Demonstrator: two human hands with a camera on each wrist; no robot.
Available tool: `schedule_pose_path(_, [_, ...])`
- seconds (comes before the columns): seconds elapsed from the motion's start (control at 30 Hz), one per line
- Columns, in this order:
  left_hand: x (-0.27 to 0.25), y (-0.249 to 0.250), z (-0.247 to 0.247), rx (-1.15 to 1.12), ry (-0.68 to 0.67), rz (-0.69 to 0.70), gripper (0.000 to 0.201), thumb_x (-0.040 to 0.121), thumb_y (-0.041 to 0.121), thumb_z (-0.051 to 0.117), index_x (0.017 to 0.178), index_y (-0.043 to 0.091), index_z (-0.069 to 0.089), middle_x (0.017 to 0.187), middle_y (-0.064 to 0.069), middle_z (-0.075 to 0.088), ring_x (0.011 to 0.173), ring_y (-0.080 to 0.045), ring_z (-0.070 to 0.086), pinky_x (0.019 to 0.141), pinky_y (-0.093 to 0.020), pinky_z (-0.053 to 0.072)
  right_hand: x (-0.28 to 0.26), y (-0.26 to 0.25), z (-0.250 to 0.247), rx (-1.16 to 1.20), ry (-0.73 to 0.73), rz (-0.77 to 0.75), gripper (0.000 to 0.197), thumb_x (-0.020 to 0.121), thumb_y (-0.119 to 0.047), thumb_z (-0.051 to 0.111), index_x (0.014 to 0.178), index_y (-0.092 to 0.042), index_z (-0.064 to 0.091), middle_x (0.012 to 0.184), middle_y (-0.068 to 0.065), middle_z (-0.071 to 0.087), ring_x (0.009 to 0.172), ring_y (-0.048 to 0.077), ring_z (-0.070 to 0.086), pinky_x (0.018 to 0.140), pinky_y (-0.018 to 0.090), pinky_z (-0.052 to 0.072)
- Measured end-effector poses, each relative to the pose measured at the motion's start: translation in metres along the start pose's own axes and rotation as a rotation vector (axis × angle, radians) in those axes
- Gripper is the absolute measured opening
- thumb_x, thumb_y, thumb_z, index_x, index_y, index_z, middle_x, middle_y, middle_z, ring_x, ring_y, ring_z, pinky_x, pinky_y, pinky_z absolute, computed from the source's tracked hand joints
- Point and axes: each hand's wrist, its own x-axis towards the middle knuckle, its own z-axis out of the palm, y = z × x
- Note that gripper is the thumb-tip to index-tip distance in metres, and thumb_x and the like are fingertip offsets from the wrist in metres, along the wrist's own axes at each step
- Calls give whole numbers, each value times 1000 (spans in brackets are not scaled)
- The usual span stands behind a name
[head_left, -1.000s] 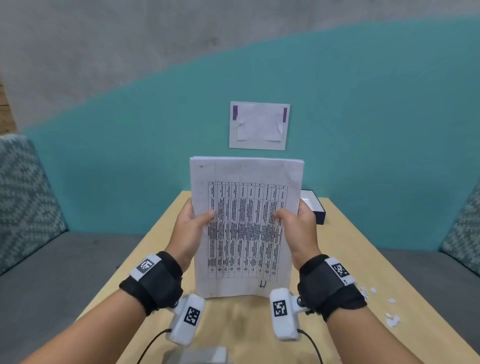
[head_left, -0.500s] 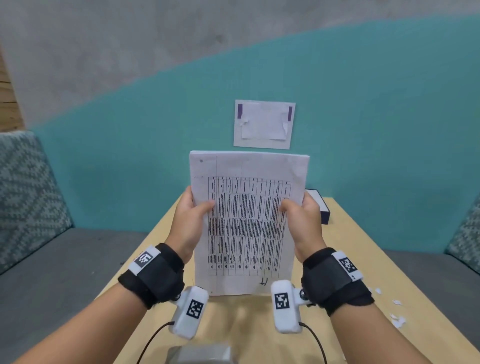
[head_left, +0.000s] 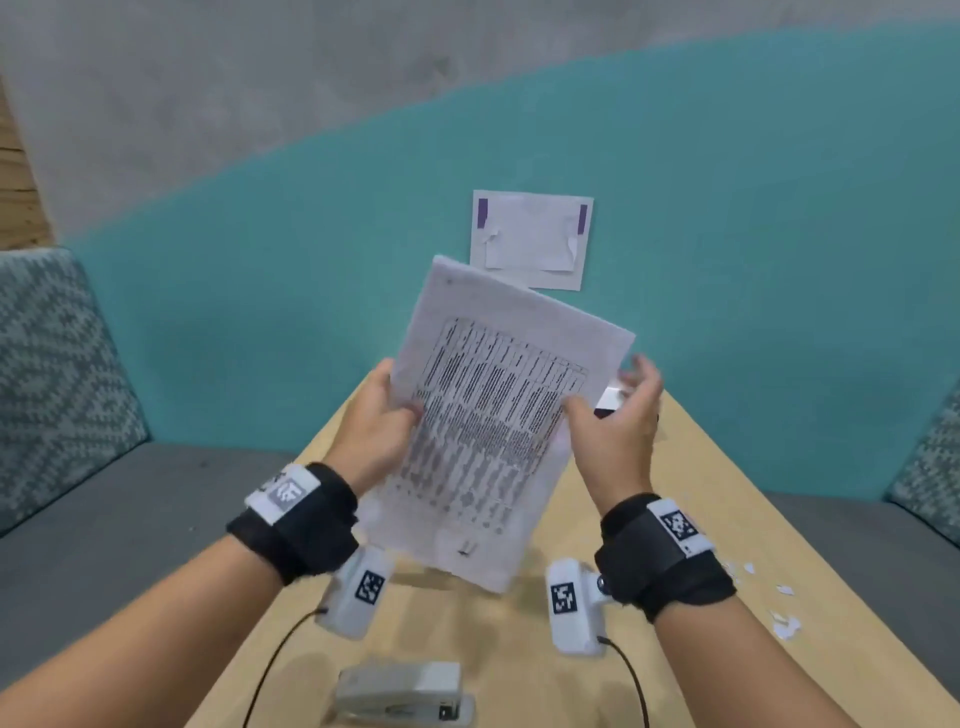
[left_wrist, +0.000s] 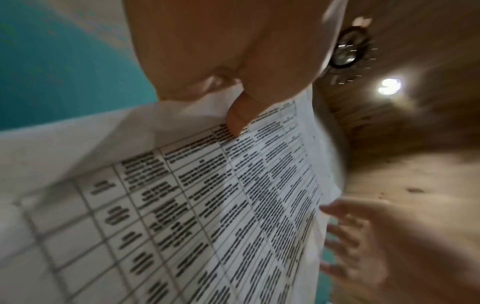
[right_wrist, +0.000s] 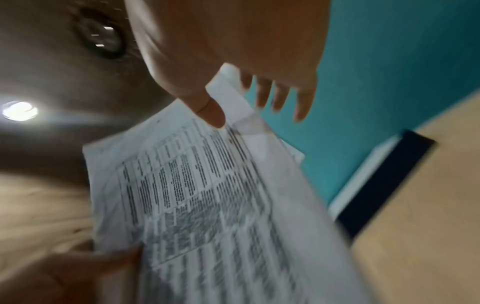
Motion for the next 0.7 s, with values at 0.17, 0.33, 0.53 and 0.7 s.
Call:
schedule_pose_path(0.17, [17, 46, -20, 611, -26, 341, 16, 90, -3, 47, 93, 13, 45, 77, -6, 59, 70, -32, 53, 60, -38, 41, 17, -42, -5, -396, -66, -496, 83, 71, -23, 74, 145, -22, 37, 133, 4, 57, 123, 26, 53, 108, 49, 39])
schedule_pose_path(0.33, [25, 52, -24, 751, 28, 460, 19, 87, 6, 56, 98, 21, 57, 90, -3, 60, 96, -32, 50, 79, -33, 26, 22, -35, 6, -114, -423, -119, 14, 73, -6, 70, 84, 3, 67, 77, 10, 67, 71, 20, 59, 64, 33, 47])
schedule_pose_path(0.53, [22, 2, -58, 368, 416, -16, 106, 61, 28, 88, 150, 21, 31, 153, -4, 35, 140, -25, 34, 116, -43, 28, 9, 8, 2, 71, -340, 105, 15, 82, 2, 67, 89, -9, 74, 92, 6, 78, 86, 22, 74, 80, 41, 61])
schedule_pose_path(0.7, [12, -53, -77, -316, -16, -427, 61, 67, 3, 80, 126, 7, 66, 125, -12, 72, 114, -33, 68, 107, -55, 45, 6, 38, -1, 130, -331, 220, 21, 82, 5, 68, 99, -6, 74, 98, 4, 78, 91, 21, 75, 83, 38, 60])
